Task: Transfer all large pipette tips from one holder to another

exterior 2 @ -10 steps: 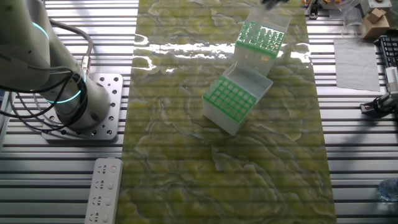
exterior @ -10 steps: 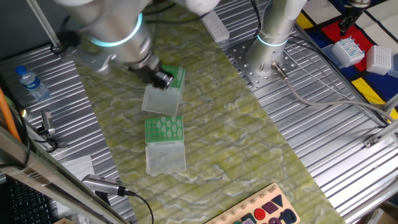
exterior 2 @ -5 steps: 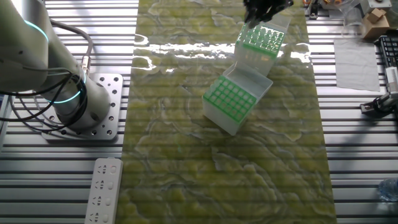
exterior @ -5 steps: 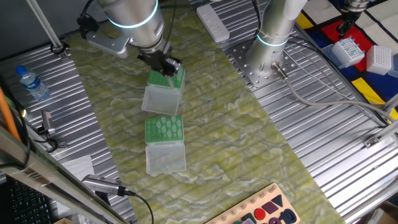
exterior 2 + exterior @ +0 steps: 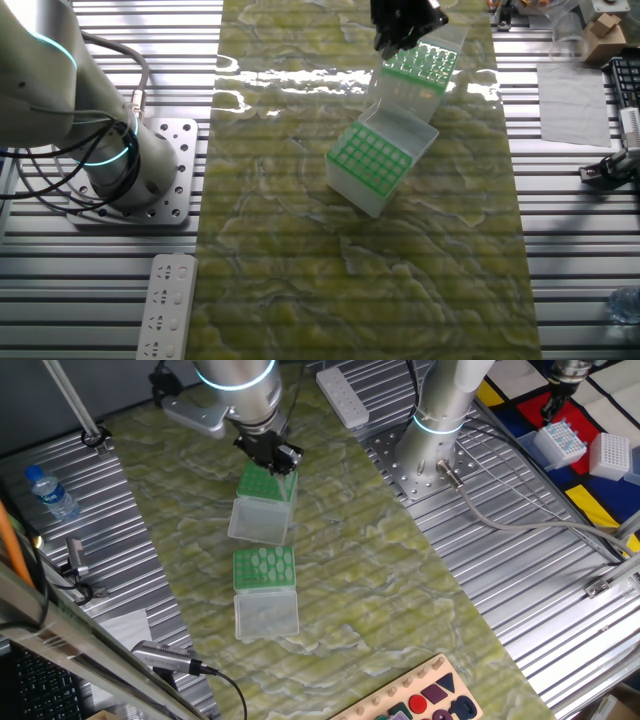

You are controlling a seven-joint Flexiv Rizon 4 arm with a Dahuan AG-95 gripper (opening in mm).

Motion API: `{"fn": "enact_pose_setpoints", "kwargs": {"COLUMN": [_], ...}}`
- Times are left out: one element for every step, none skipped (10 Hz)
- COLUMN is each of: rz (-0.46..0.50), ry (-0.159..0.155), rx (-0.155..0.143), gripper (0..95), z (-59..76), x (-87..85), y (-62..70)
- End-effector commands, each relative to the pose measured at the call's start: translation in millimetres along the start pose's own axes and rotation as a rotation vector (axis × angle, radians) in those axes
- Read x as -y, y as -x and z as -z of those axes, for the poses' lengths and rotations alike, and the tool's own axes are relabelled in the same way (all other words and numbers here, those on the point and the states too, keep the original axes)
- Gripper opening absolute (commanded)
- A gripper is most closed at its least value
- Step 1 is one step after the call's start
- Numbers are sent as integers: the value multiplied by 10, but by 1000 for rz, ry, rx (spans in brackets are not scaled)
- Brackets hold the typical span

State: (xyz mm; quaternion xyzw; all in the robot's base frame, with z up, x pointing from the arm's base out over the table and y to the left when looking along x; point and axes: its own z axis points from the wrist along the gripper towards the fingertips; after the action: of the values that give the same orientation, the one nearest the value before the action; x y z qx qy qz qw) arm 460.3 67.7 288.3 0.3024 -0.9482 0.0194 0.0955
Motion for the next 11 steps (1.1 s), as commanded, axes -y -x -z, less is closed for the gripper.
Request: {"fn": "enact_pose_setpoints", "kwargs": {"rz": [-40,-116,-181,-212,-224,-217,-201,-183,-162,-147,-133], "ry": [-15,-3,-4,-6,-7,-7,-6,-6,-7,-8,-8], "rx": [22,50,81,90,89,86,84,84,83,79,77], "gripper": [0,0,0,0,0,0,0,0,0,0,0], "z": [-12,-12,-12,-12,-12,-12,-12,-12,-18,-22,-37], "x": [-1,-1,-1,-1,-1,-1,-1,-1,14,26,39], "y": [-18,-18,-18,-18,-18,-18,-18,-18,-96,-154,-208]}}
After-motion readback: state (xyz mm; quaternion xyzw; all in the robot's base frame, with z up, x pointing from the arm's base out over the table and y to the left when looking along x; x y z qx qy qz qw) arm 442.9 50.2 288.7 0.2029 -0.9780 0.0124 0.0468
